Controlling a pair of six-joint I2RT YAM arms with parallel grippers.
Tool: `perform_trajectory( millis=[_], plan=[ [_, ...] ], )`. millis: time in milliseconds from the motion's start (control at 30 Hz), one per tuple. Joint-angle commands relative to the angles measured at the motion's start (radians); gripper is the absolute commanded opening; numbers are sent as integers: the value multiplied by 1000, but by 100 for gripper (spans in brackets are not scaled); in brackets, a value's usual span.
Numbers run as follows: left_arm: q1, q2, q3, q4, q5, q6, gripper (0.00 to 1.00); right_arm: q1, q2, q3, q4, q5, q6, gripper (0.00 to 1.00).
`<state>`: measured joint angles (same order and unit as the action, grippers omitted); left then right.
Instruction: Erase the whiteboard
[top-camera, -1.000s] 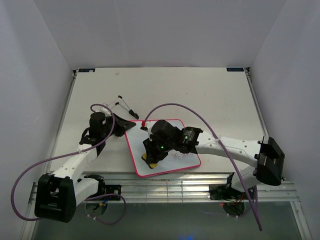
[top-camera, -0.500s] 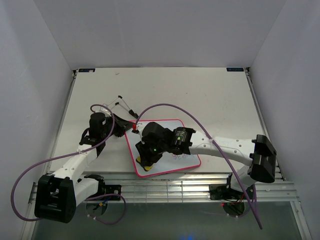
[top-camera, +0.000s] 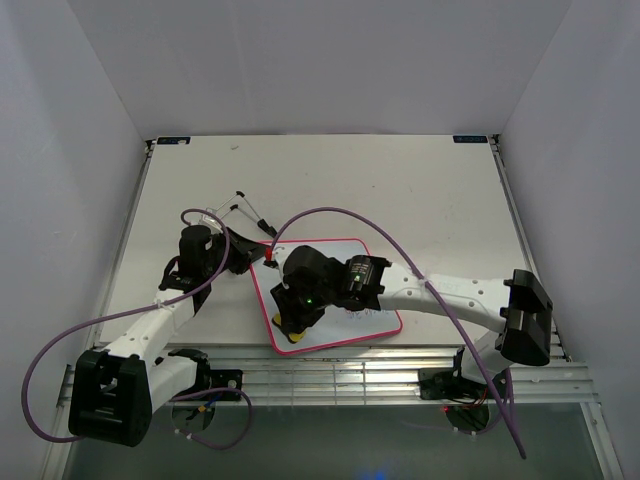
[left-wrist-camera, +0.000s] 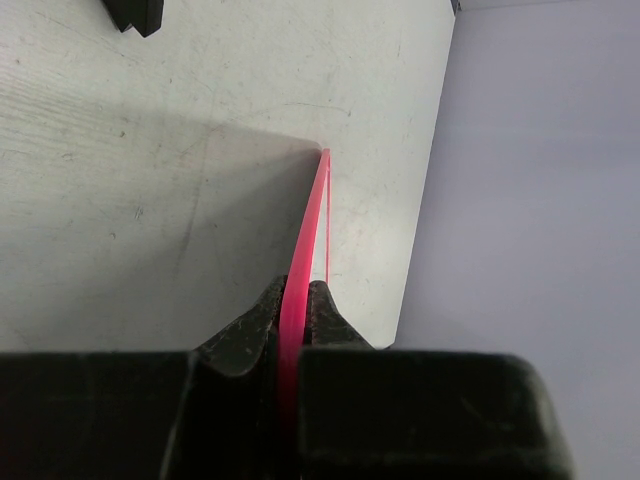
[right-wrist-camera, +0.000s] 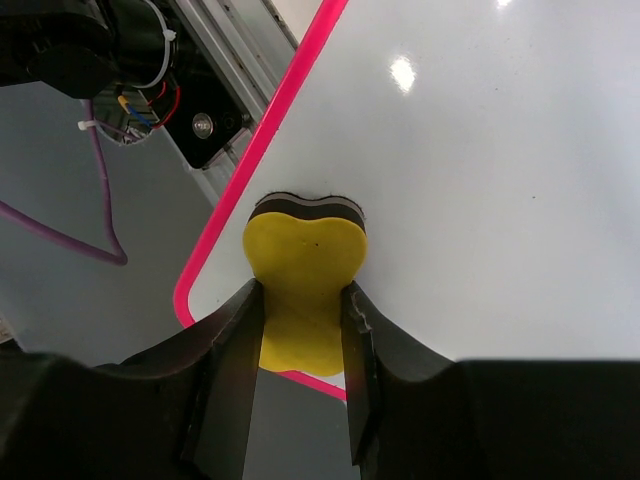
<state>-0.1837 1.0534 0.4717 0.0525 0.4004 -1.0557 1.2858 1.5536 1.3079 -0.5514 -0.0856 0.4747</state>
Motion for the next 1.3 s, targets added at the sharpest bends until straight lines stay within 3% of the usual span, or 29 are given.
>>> perform_trajectory(
  millis=[0, 367, 600, 833, 1267],
  plan=[
    [1, 0, -16, -92, -233, 125, 0, 18, 8, -24, -31, 21, 12, 24],
    [1, 16, -1, -98, -224, 145, 0, -134, -116, -306, 19, -6, 9, 24],
    [1, 22, 5, -100, -218, 149, 0, -409, -228, -564, 99, -127, -63, 24],
    [1, 22, 15, -111, -222, 148, 0, -641, -208, -808, 244, -275, -122, 25],
    [1, 37, 33, -154, -281, 155, 0, -812, -221, -789, 183, -227, -146, 24]
  ],
)
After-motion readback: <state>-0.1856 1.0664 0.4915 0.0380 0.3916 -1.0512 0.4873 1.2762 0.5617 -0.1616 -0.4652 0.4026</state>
